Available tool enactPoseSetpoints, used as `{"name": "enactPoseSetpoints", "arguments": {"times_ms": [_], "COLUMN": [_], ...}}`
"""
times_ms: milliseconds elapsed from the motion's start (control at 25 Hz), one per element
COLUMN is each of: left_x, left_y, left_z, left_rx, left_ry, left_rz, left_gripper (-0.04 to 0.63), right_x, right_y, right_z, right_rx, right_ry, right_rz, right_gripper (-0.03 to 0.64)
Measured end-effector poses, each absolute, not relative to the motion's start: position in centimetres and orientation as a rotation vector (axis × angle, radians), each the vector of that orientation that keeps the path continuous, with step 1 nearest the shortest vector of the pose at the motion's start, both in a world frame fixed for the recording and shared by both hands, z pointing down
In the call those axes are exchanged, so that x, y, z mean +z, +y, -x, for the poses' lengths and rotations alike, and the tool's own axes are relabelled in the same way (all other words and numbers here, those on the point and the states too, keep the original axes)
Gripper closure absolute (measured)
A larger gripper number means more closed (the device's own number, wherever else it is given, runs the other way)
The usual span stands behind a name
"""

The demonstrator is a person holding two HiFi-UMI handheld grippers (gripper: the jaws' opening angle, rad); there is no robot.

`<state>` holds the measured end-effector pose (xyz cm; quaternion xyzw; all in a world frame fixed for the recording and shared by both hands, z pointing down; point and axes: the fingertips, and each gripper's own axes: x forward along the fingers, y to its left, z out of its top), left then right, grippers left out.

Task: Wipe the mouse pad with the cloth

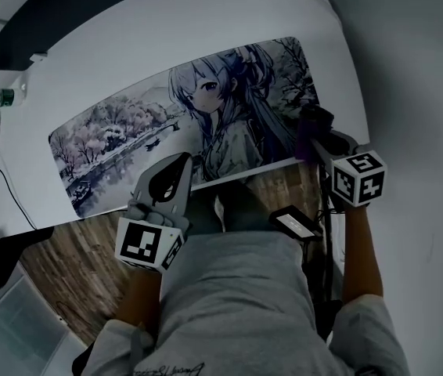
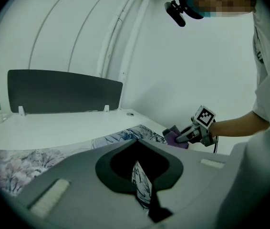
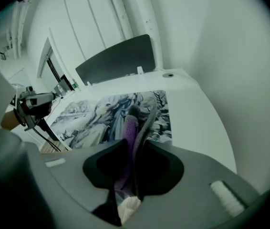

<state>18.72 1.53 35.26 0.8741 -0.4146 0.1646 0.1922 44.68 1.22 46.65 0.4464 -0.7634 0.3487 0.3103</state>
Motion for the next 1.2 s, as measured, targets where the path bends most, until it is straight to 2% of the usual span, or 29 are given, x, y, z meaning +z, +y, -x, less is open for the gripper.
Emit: {"name": "enactPoseSetpoints", "arguments": {"times_ms": [640,1200], "left_x": [28.2,25.5], "left_y": [5.4,7.2], "left_z": [-6.3,-1.0], "left_rx": [0.410,0.374], "left_ry": [-1.335,-1.442], "left_rz": [-2.485,-2.465], "left_gripper": [0.575,0.575], "right_x": [30.5,28.1], "right_y": [4.7,5.5], "right_z": [-18.6,-10.9], "right_rx": [0.654,0.594], "right_ry": [-2.479,-2.556], "right_rz": [-0.924,-0.765], "right_gripper": [0.529,0.531]}}
